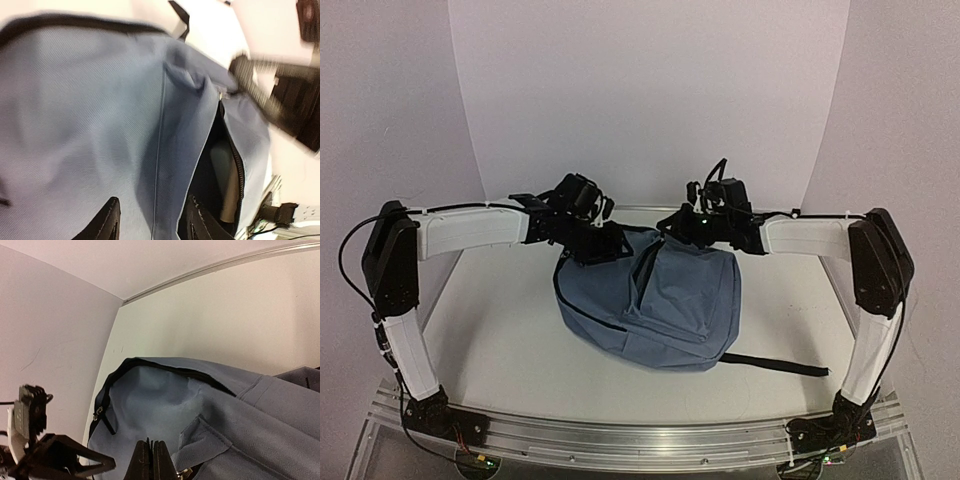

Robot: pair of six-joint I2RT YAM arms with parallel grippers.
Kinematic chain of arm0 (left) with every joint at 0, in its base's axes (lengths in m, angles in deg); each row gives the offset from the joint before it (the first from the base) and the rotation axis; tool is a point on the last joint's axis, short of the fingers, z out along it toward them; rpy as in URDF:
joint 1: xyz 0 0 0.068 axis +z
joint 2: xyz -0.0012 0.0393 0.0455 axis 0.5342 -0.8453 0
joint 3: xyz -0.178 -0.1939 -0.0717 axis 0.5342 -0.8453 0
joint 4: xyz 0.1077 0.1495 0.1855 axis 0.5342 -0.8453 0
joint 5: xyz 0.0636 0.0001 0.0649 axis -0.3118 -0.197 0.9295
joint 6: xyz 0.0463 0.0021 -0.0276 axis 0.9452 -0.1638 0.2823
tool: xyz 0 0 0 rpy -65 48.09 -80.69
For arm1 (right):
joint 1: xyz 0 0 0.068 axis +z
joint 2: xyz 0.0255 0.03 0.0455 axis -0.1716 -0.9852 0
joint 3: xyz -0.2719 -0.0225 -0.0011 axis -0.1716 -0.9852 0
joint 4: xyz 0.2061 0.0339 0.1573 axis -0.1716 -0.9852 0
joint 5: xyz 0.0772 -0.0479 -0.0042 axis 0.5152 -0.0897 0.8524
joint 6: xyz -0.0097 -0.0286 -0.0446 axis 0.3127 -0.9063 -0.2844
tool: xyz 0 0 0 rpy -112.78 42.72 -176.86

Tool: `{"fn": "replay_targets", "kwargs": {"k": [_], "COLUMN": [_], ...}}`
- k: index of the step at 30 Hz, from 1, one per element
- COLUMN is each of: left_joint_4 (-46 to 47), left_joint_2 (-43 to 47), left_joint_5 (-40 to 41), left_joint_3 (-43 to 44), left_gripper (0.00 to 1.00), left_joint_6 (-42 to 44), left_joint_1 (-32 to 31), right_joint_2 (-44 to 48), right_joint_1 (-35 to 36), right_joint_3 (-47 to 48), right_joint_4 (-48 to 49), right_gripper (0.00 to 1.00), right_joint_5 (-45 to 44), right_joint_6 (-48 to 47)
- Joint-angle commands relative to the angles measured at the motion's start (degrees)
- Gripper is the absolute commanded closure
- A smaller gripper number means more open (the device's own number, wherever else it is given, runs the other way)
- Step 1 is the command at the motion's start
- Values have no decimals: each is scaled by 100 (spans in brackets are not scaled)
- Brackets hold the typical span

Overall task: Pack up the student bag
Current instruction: Zip the student bag at the center of the board.

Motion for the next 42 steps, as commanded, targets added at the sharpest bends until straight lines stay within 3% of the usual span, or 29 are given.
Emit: {"fn": "replay_targets", "kwargs": {"k": [1,14,23,25,29,35,39,42], "left_joint_4": [12,227,-361,-406,-421,-96,73,236], "left_joint_2": [199,-1198,-1988,-2096,-2256,-2398,-2369,-2324], "left_joint_5": [-231,-1229,-1625,-1678,-1729,-1783,-1646,-1659], "left_joint_3": [8,1750,2526,2612,2761,2699,2659,2545], "left_gripper": [49,28,26,31,50,89,99,100], "left_joint_6": [-144,107,302,303,282,1,-163,-309], "left_joint_1": [243,360,335,311,231,227,267,336], "right_joint_2": [435,767,903,901,877,902,985,1002], "right_joint_1": [163,590,726,735,759,913,1092,1292], "right_joint_3": [-239,-892,-1067,-1070,-1046,-966,-976,-948], "right_joint_4": [413,413,413,413,413,241,157,82], "right_gripper": [100,100,100,100,100,100,100,100], "right_joint_5": [140,66,-59,-59,-60,-311,-363,-391], "right_joint_6": [-199,-339,-414,-423,-466,-601,-670,-686]}}
